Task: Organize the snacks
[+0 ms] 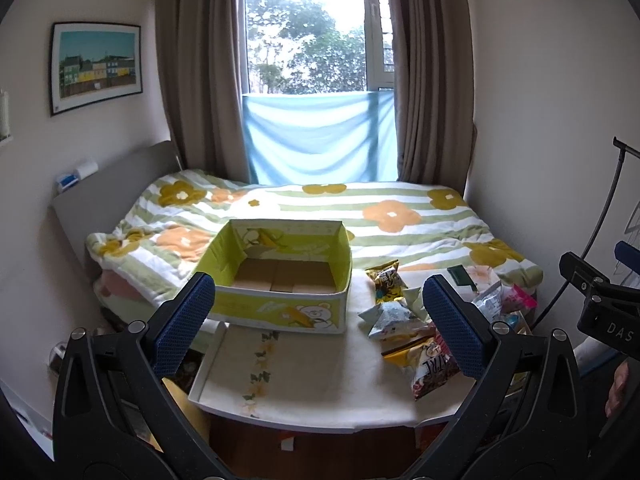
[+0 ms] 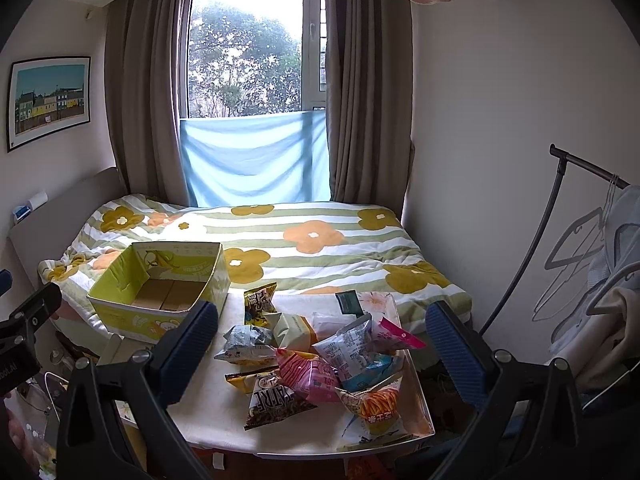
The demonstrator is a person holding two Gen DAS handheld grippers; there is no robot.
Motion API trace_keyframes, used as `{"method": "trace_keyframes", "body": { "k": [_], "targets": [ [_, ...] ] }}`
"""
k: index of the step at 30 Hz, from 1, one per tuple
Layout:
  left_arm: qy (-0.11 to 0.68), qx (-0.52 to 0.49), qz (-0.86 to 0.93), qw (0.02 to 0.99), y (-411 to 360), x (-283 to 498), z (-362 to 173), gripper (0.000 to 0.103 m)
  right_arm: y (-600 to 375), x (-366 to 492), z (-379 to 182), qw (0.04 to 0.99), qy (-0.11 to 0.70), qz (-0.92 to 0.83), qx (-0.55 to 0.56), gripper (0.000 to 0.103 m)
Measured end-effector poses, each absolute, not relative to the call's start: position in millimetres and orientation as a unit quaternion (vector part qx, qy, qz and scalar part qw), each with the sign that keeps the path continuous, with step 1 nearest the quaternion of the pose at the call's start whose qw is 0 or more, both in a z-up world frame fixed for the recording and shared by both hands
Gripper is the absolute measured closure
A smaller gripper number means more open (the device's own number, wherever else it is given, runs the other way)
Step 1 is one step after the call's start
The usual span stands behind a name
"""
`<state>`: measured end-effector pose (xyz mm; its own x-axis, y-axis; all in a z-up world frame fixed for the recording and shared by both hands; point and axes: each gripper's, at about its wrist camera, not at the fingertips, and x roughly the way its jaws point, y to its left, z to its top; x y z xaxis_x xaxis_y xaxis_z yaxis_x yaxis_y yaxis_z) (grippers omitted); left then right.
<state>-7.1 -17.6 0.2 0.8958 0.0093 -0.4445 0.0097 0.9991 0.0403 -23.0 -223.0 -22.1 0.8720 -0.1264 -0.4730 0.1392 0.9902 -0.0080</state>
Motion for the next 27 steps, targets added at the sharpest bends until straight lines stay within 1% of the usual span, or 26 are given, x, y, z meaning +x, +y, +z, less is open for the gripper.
{"method": "trace_keyframes", "body": {
  "k": [27],
  "targets": [
    [0.234,0.02,-0.005,0.972,-16.5,-8.3,1.5,0.0,-222.5,-26.3,-27.8,0.966,0.251,-0.067,0.017,0.0]
  ]
}}
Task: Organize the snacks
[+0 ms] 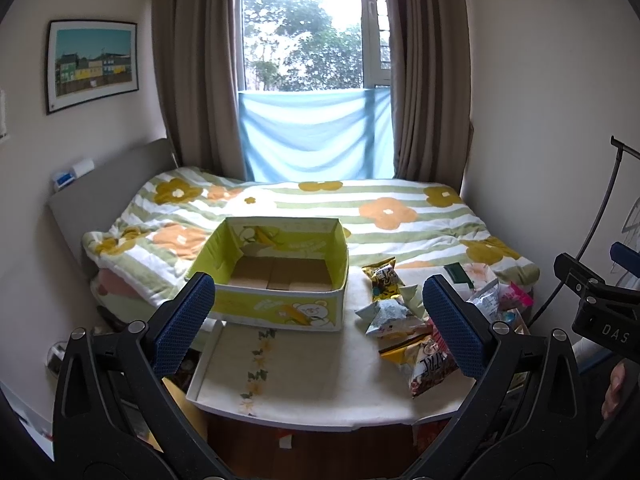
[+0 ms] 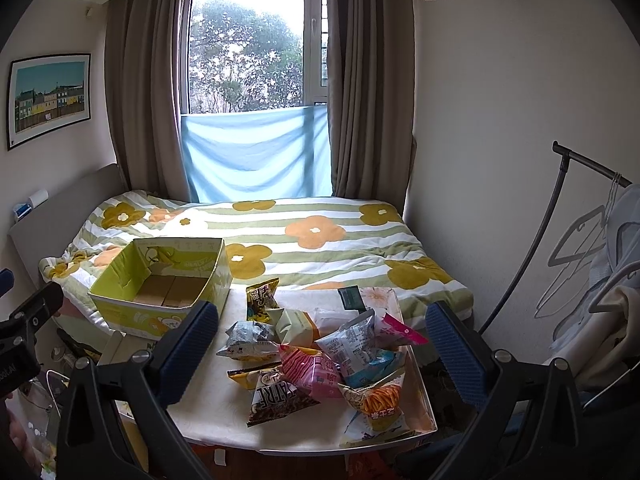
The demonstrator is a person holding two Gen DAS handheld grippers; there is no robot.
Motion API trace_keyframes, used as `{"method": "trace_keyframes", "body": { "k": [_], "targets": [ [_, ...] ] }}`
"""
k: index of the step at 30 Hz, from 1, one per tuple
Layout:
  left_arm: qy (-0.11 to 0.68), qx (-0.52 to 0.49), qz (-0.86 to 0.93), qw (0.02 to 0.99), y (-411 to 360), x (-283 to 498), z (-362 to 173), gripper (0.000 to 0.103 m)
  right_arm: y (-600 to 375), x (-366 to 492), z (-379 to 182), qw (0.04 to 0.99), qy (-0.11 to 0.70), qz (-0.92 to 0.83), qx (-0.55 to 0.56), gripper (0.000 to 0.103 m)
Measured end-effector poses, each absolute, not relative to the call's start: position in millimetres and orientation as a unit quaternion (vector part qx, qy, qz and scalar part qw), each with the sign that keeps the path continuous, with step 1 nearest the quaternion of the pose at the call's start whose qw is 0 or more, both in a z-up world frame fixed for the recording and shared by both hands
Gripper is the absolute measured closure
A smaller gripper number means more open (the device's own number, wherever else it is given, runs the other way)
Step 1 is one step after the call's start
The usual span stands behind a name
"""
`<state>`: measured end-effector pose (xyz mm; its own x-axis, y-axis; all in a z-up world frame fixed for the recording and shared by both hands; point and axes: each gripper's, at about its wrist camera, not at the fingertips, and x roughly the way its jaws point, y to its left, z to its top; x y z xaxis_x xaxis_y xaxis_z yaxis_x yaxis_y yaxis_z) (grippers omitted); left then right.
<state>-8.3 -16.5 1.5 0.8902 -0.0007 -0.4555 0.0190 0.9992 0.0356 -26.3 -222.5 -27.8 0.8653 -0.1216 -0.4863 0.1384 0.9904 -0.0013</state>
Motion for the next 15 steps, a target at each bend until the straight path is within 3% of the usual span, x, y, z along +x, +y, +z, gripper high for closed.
{"method": "trace_keyframes", "body": {
  "k": [15],
  "targets": [
    [0.237,0.016,-0.011,0.971,-12.6,-5.3,-0.2,0.0,-222.2,-23.7,-27.8,0.964,0.255,-0.071,0.017,0.0]
  ]
}}
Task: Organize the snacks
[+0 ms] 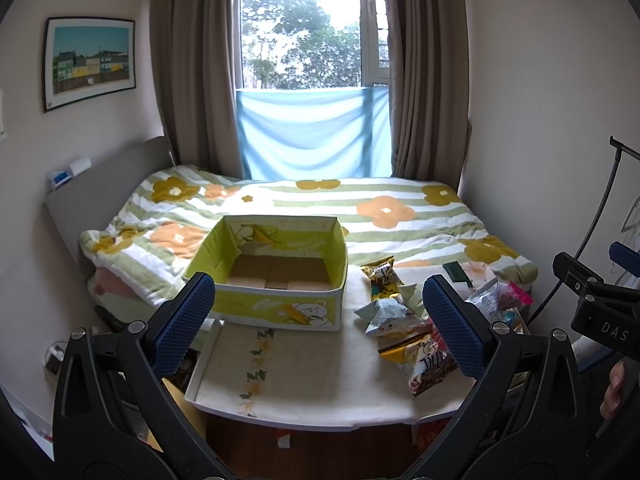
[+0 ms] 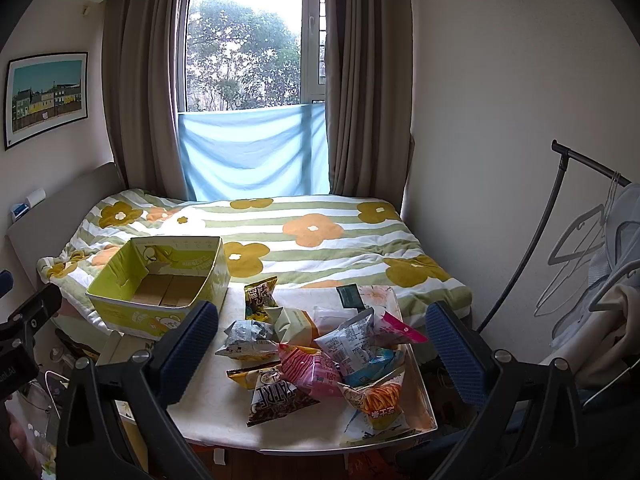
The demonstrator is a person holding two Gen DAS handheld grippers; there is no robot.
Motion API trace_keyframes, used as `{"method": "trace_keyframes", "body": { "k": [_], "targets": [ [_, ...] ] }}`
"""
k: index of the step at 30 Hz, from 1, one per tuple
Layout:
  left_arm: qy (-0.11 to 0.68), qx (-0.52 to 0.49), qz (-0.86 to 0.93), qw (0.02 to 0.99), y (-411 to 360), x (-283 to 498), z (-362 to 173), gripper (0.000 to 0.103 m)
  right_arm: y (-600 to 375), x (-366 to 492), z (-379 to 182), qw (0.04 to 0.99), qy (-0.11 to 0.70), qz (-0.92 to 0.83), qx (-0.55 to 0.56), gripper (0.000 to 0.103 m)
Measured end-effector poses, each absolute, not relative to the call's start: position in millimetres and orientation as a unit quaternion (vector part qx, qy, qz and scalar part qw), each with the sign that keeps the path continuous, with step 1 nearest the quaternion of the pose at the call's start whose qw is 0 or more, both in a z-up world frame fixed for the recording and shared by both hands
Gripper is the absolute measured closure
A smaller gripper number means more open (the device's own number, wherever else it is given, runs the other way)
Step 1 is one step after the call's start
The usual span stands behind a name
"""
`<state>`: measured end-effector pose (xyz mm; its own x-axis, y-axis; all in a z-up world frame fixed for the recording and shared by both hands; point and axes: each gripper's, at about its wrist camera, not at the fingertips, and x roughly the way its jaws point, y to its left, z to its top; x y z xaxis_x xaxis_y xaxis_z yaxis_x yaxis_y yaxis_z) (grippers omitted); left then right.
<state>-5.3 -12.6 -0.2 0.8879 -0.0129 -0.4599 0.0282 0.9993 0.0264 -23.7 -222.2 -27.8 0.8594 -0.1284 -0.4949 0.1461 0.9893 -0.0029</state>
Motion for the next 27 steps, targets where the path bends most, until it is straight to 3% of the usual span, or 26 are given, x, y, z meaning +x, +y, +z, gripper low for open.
{"method": "trace_keyframes", "body": {
  "k": [14,27],
  "targets": [
    [0.243,0.008,-0.024,0.97,-6,0,-4,0.0,-223,-23,-27,0.964,0.258,-0.071,0.017,0.0],
    [0.347,0.017,-0.123,0.93,-16,52,-58,0.0,-241,-14,-56,0.946,0.301,-0.118,0.039,0.0]
  ]
}}
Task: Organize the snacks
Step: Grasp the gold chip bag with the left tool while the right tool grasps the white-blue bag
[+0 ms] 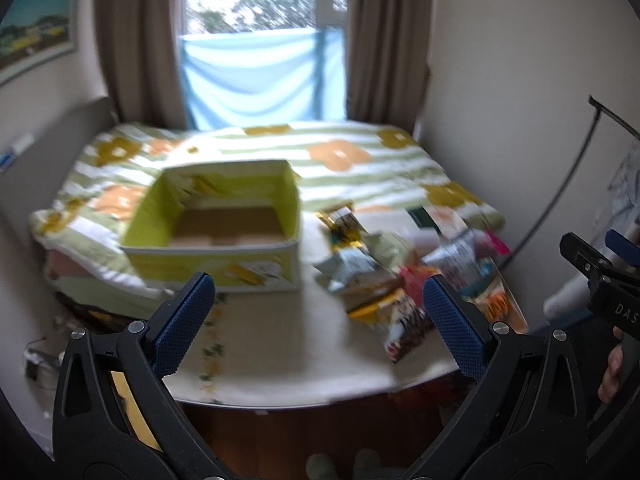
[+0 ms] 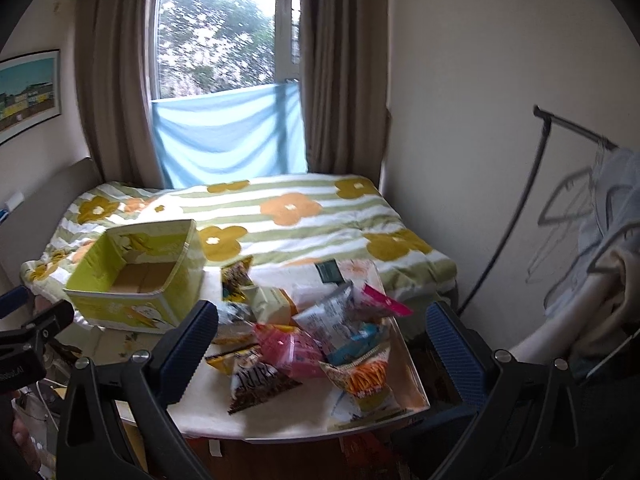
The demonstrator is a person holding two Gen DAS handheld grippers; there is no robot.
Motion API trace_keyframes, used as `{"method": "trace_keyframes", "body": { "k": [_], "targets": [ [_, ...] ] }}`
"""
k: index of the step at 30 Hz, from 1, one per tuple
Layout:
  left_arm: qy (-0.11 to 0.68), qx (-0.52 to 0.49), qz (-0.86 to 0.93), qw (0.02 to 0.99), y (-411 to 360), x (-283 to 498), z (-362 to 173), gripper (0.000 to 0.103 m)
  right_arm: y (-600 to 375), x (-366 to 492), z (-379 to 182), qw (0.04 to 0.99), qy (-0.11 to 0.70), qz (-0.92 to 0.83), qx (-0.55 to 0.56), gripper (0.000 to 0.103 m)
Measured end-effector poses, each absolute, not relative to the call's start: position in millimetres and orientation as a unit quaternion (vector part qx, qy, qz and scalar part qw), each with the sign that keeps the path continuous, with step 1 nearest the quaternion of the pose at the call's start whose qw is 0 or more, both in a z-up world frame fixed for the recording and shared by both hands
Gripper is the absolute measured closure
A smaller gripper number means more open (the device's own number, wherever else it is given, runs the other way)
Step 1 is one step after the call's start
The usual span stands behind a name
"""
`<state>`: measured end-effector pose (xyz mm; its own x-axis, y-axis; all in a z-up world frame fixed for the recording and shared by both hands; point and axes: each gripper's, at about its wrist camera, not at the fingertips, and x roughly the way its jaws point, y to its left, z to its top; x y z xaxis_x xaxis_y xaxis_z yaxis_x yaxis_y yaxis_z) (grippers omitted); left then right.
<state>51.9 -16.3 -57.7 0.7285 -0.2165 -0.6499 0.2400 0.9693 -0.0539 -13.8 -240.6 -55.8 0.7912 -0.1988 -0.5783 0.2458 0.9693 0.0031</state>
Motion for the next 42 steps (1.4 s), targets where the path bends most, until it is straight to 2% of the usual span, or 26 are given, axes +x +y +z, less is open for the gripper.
{"method": "trace_keyframes", "body": {
  "k": [10,28,32,38,42],
  "targets": [
    [0.45,0.027,-0.187,0.873,-64,100,-150,0.0,-265,11,-112,0.925,0.36,-0.115,0.049,0.0],
    [0.571,0.02,-0.167,0.804,-151,163,-274,0.002,-324,112,-221,0.883,0.469,-0.015,0.011,0.0],
    [0.588,0.018,-0.164,0.792,-162,167,-291,0.012,-329,130,-237,0.875,0.483,0.011,-0.012,0.0],
    [0.598,-0.006,-0.166,0.784,-168,171,-303,0.016,-335,150,-250,0.867,0.495,0.037,-0.036,0.0],
    [0.6,-0.012,-0.168,0.783,-172,171,-305,0.028,-337,162,-260,0.858,0.508,0.056,-0.043,0.0]
  ]
}}
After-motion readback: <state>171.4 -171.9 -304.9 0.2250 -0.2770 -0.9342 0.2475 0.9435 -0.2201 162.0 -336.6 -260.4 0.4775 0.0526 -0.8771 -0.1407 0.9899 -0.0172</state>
